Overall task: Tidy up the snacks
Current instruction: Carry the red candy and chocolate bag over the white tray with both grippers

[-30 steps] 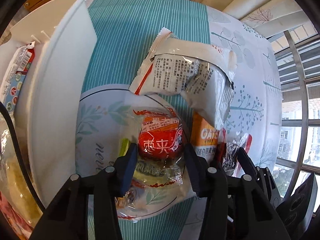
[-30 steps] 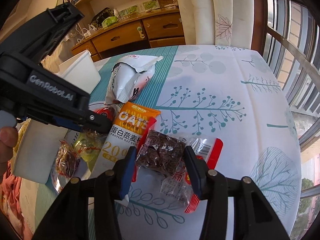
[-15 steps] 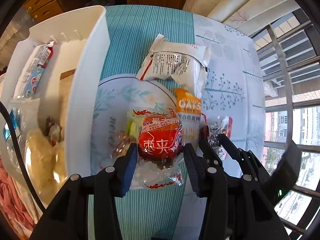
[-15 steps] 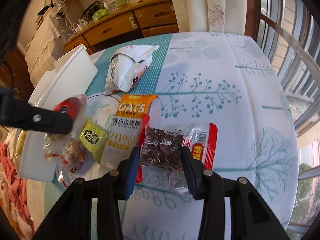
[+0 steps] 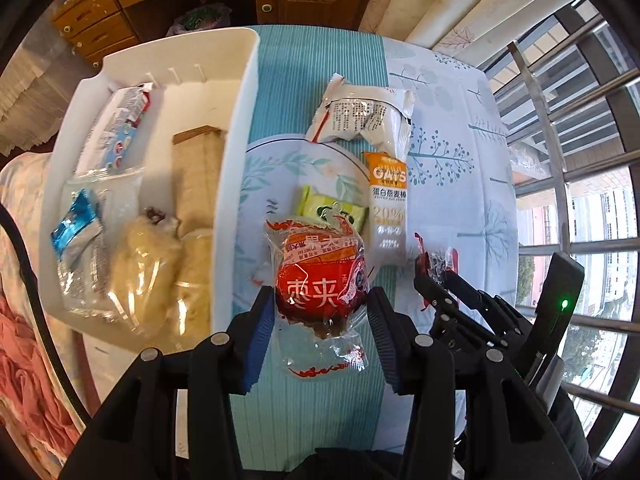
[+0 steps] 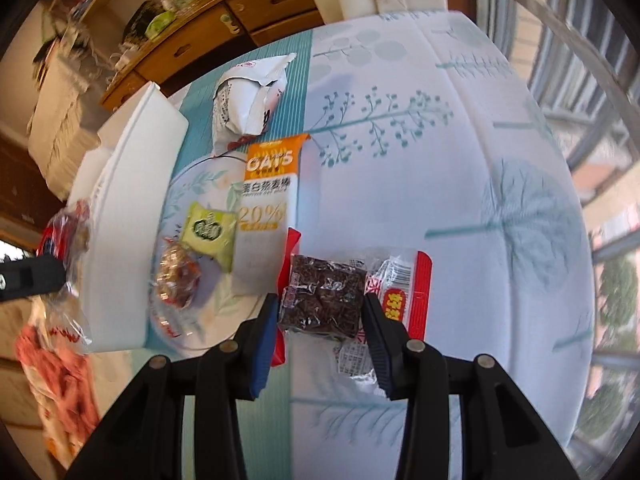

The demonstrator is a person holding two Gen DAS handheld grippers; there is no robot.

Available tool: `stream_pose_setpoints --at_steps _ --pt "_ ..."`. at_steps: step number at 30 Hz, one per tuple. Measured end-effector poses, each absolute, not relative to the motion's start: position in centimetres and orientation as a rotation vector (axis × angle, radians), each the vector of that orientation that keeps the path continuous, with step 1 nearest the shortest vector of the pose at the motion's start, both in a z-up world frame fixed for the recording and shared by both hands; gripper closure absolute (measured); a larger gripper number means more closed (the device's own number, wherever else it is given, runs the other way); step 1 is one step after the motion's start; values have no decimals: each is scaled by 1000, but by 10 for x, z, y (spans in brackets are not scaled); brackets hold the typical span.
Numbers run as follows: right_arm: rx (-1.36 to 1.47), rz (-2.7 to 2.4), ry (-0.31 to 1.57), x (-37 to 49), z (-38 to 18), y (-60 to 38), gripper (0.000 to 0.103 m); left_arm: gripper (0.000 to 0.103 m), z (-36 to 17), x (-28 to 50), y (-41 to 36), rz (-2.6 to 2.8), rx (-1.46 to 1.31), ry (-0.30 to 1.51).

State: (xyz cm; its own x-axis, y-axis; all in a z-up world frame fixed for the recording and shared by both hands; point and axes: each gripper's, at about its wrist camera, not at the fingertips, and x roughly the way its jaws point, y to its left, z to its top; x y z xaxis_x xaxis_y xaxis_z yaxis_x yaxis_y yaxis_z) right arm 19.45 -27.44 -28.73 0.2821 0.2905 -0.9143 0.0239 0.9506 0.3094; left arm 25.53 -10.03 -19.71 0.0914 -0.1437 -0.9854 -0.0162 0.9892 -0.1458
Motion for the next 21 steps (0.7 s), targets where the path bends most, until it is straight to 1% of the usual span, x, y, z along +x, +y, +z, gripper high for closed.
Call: stream_pose_setpoints --at_steps 5,11,21 --pt "419 157 1308 180 -281 -269 61 57 -187 238 -82 -127 -118 1478" --pt "557 148 1286 162 -264 -247 61 57 -176 222 -60 -186 -78 1468" --pt "574 127 1165 143 -221 -180 61 57 -146 205 -2 -270 -10 1374"
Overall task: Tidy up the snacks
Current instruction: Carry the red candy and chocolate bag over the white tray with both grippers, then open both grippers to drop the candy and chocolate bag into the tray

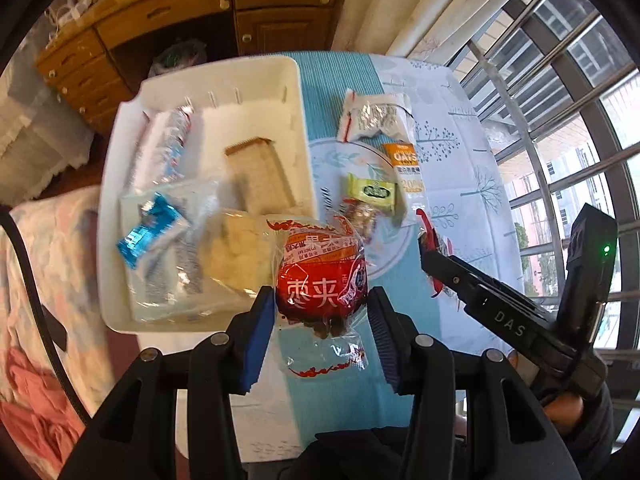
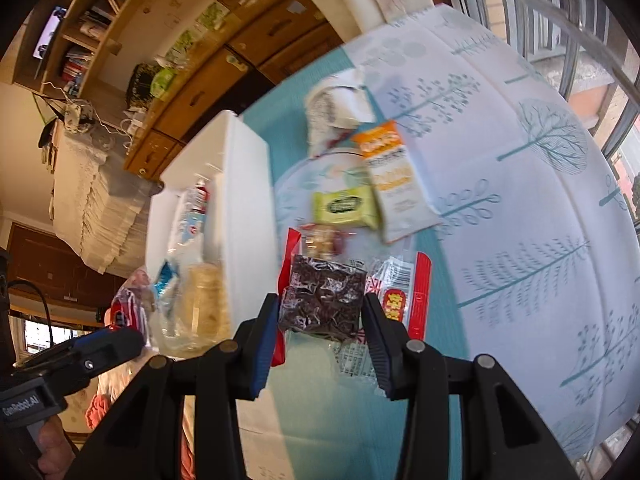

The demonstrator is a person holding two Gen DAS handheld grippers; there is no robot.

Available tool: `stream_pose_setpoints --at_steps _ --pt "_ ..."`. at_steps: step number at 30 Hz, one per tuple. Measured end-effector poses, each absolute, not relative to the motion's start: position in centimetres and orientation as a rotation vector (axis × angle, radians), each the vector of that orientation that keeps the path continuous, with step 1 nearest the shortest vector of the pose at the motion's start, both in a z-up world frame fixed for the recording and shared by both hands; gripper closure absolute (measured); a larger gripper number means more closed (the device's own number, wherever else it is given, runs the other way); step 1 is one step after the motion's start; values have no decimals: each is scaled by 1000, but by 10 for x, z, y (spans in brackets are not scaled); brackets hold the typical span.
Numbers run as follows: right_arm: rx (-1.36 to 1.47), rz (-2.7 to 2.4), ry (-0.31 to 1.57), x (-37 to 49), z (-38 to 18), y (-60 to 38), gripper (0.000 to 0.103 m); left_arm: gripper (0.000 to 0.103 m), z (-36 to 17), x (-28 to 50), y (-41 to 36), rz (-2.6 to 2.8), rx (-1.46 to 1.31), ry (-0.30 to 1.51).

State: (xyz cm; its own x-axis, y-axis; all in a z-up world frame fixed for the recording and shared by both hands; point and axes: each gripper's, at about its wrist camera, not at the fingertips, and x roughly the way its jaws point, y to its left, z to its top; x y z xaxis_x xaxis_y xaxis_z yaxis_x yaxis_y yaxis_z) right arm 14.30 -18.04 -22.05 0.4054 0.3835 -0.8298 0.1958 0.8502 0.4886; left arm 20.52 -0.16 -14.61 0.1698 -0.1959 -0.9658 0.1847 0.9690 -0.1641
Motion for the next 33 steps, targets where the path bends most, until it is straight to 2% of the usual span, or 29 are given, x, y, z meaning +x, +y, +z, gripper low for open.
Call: stream_pose_setpoints --at_steps 9,19,27,29,30,31,32,33 --pt "564 115 1029 145 -199 -122 61 57 -137 203 57 -327 29 1265" --pt "441 175 856 160 -179 -56 61 56 -134 197 103 -389 81 1055" --pt "315 234 730 183 -159 -19 61 55 -143 200 143 -327 10 1000" --pt "307 237 709 187 -157 -15 59 50 -143 202 149 -294 1 995" --pt "304 231 706 189 -157 -14 58 44 -142 203 152 -276 1 994" --pt "292 220 723 193 -158 -12 55 34 -142 204 154 -261 0 995" --pt "280 205 746 196 -160 -11 51 29 -142 205 155 -245 0 996" --pt "277 190 759 197 -162 -11 40 24 -142 205 157 -235 -2 998"
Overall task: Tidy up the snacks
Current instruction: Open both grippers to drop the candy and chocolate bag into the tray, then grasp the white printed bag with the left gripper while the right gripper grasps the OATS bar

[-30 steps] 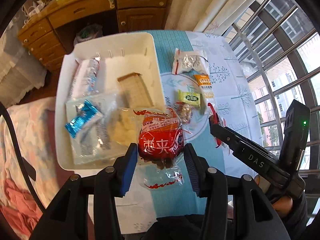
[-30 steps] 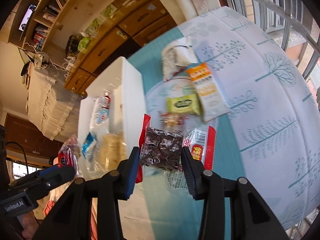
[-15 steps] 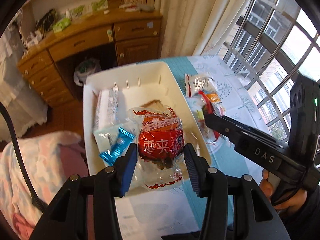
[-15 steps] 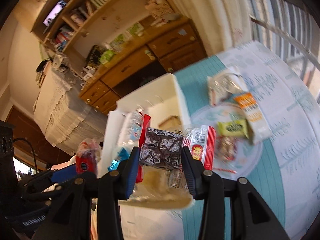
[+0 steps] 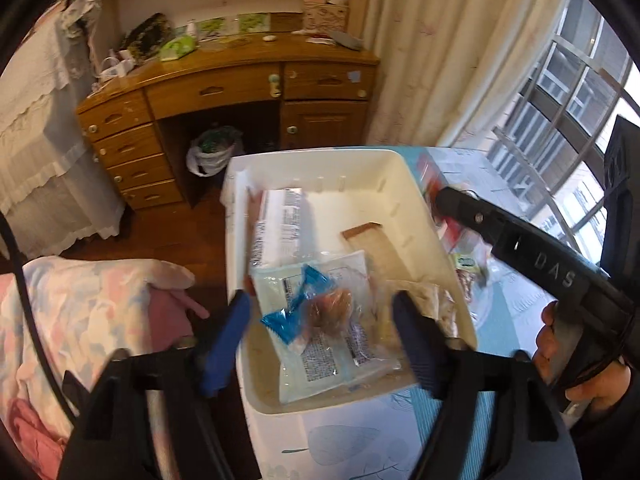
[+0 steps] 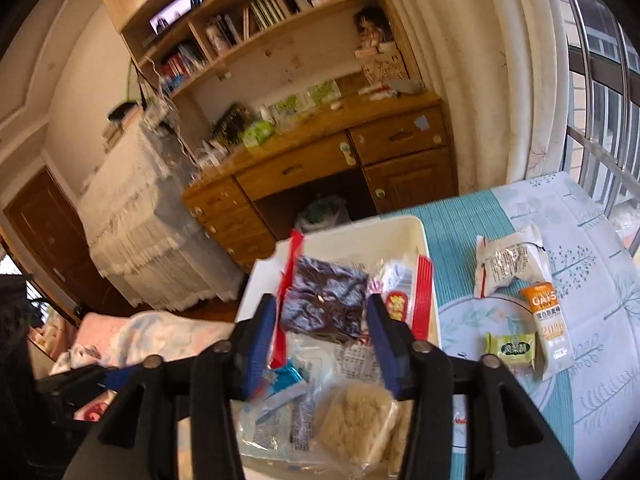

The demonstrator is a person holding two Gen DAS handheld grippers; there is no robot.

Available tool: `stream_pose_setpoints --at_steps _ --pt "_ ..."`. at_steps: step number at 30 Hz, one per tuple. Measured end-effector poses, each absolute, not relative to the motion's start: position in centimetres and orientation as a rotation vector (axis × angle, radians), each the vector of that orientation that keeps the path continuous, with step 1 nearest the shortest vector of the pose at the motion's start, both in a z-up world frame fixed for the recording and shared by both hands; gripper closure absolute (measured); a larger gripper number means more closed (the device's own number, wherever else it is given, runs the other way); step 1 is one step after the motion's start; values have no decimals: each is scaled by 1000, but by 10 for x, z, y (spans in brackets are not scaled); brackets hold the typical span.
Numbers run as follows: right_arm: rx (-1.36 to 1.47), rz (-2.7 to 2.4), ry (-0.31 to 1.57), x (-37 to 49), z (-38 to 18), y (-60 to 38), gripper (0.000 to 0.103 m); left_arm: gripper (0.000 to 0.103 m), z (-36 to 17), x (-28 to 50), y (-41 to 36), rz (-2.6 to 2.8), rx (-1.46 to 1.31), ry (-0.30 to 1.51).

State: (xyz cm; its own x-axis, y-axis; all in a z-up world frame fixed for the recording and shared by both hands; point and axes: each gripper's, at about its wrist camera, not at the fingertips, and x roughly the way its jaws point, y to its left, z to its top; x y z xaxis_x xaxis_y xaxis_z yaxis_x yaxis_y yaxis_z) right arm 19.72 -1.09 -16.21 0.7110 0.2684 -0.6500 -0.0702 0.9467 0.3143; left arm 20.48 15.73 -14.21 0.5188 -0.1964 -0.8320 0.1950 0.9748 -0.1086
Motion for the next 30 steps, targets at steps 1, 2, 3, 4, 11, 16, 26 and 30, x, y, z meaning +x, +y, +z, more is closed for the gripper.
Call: stream_pose_setpoints --at_steps 1,2,3,4,11,16,26,30 --pt "285 177 763 196 -165 -13 36 24 -142 205 158 -227 -4 1003" --pt "297 174 765 196 -166 -15 35 24 -143 205 157 -227 -6 1008" --pt "304 172 768 194 -167 -17 35 24 -143 205 157 -229 -7 1013" --pt "307 167 771 192 -167 -19 35 24 -144 205 156 -229 -7 1020" --pt "316 118 792 183 -171 -44 31 23 -141 204 133 -260 -9 1042" --pt "316 73 809 173 -177 -67 27 23 -133 210 108 -297 -7 1062" --pt "250 -6 859 164 -184 -117 27 21 -110 232 60 -300 -82 1045" --pt "190 -18 874 163 -189 -137 27 20 -111 245 39 -301 -148 1064"
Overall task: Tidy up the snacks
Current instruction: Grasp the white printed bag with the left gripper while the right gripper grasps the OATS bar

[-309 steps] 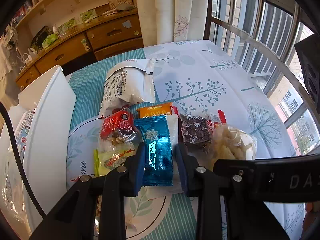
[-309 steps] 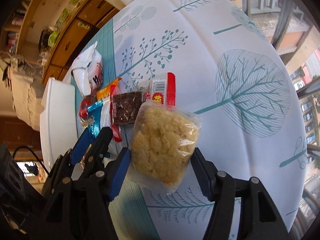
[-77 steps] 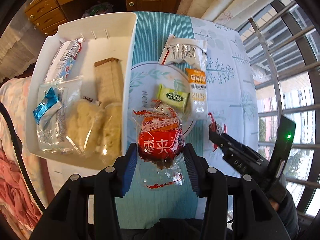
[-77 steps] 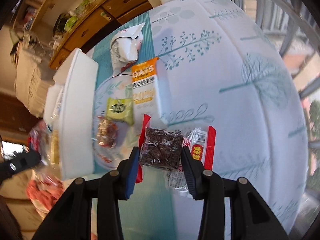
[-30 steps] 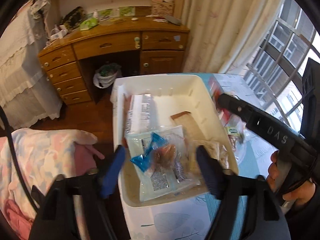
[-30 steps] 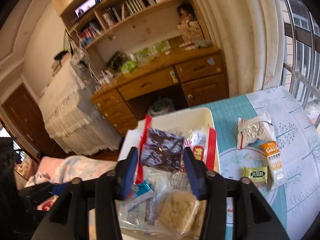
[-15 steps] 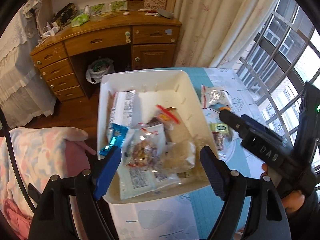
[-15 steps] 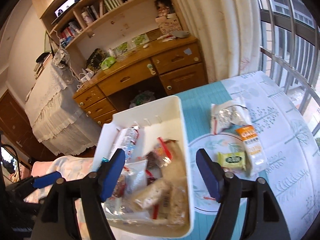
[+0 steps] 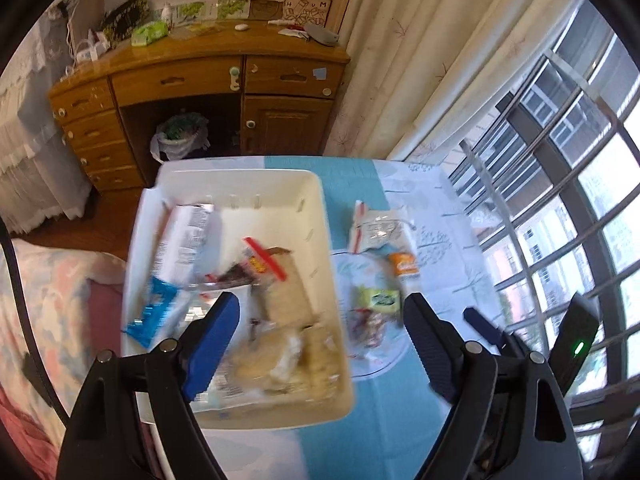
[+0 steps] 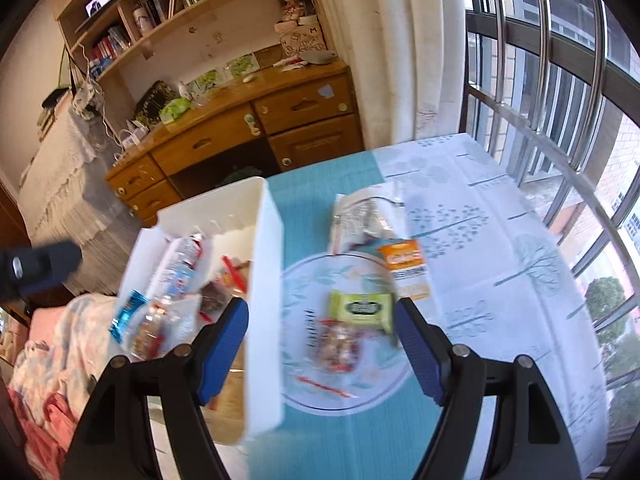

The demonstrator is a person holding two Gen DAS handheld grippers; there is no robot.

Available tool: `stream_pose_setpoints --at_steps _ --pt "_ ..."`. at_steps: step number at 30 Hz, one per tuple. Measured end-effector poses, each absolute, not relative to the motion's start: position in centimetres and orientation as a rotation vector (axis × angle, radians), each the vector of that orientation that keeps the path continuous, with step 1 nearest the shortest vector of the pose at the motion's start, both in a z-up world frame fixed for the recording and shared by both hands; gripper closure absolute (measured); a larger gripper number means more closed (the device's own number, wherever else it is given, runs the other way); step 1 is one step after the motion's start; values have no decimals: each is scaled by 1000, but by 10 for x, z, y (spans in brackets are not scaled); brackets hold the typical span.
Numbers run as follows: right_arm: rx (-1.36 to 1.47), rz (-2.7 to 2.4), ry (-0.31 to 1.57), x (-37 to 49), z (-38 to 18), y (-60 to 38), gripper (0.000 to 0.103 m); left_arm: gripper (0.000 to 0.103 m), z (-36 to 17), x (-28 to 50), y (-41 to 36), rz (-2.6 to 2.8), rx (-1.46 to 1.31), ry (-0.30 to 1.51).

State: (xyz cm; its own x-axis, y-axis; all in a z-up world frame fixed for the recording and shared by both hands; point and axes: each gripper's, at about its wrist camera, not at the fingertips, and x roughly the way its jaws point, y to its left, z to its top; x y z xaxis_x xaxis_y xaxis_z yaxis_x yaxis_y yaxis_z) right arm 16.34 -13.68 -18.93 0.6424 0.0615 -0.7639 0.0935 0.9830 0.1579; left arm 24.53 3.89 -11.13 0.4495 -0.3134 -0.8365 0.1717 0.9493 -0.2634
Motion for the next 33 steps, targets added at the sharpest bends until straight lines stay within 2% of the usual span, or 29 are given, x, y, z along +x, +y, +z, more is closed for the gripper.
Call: stream_pose_setpoints --at_steps 4,15,25,33 --pt "115 -17 893 164 -198 -151 27 15 -119 261 11 -317 -187 1100" --pt "-25 73 953 169 -241 -177 27 14 -160 319 -67 -315 -337 1237" --pt "-128 180 916 177 -272 -192 27 14 -230 377 -109 -195 -525 1462" --pt "-127 256 938 192 -300 -199 27 13 -285 405 -120 -109 -635 1537"
